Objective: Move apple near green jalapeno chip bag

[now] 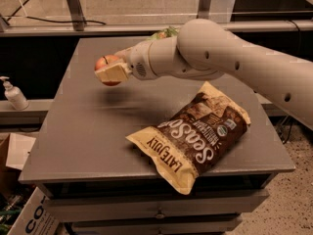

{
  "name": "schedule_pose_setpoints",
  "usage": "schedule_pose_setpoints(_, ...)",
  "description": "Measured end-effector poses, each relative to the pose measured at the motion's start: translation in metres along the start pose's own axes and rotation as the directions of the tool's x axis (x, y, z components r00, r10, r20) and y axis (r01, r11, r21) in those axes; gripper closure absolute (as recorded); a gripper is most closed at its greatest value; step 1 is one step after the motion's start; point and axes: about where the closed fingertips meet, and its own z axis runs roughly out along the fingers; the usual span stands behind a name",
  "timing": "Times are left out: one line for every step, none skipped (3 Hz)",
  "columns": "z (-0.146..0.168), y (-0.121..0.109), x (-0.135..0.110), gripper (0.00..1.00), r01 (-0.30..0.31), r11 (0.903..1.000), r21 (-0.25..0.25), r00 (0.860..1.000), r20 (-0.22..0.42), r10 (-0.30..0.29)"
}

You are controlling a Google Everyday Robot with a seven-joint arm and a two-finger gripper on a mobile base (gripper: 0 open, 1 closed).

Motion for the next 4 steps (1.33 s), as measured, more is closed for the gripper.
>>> schedule_pose_setpoints(-0.018,-0.023,0.008,1.00,0.001,0.9985,0.055,1.000,-0.024,0.000)
schedule_pose_setpoints(-0.055,-0.063,0.012,1.00,-0.006,0.9874,0.158,1.000,-0.023,0.010)
schedule_pose_setpoints(-0.093,-0.103,0.018,1.00,-0.017,0.9649,0.262,0.999,-0.027,0.025)
schedule_pose_setpoints(-0.121,-0.137,0.029,1.00,-0.037,0.9389,0.342,0.998,-0.030,0.050)
